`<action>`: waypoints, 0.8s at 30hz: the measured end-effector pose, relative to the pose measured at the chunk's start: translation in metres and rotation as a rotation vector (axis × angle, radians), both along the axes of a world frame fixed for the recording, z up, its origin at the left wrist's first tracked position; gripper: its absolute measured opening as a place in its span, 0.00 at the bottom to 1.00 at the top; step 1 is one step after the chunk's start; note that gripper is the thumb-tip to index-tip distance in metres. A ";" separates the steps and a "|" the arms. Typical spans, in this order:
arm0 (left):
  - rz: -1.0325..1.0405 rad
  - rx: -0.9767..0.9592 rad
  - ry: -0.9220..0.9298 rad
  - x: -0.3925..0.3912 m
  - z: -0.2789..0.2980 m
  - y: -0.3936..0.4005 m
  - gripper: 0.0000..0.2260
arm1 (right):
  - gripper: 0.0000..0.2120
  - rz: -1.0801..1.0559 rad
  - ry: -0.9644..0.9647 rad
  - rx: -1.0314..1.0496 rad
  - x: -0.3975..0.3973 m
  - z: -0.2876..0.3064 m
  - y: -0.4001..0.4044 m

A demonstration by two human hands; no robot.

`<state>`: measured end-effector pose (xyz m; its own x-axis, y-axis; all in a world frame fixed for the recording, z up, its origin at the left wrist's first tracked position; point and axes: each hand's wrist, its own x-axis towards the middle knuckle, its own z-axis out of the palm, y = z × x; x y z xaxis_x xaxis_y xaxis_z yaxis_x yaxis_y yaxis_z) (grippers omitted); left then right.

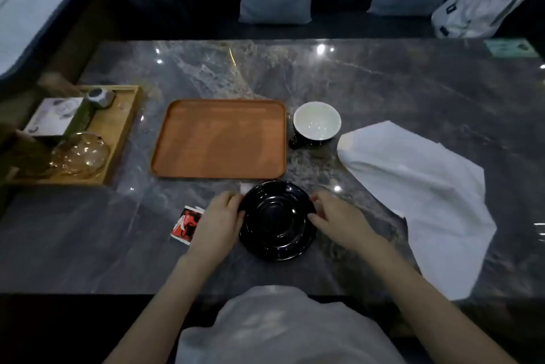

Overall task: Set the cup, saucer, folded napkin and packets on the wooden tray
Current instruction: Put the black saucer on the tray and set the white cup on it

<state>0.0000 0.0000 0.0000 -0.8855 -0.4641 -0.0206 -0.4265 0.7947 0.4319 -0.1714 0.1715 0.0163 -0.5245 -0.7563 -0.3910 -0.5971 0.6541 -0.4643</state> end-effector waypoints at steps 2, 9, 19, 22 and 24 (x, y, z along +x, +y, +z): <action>0.083 0.029 -0.010 0.002 -0.009 0.006 0.17 | 0.21 -0.072 -0.067 -0.015 0.006 -0.008 0.002; 0.312 0.316 0.025 0.006 -0.017 0.026 0.18 | 0.26 -0.209 -0.259 -0.169 0.015 -0.027 0.000; 0.611 0.776 -0.086 -0.005 -0.003 0.016 0.12 | 0.16 -0.335 -0.427 -0.097 -0.001 -0.030 -0.008; 0.635 0.819 -0.146 -0.008 0.001 0.013 0.12 | 0.15 -0.271 -0.392 -0.070 -0.007 -0.020 -0.009; 0.658 0.839 -0.167 -0.010 0.004 0.014 0.13 | 0.14 -0.233 -0.413 -0.051 -0.012 -0.013 -0.010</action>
<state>-0.0100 0.0138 0.0039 -0.4239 -0.6297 -0.6510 -0.7660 -0.1343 0.6287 -0.1834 0.1618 0.0036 -0.4908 -0.6607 -0.5679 -0.1965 0.7190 -0.6667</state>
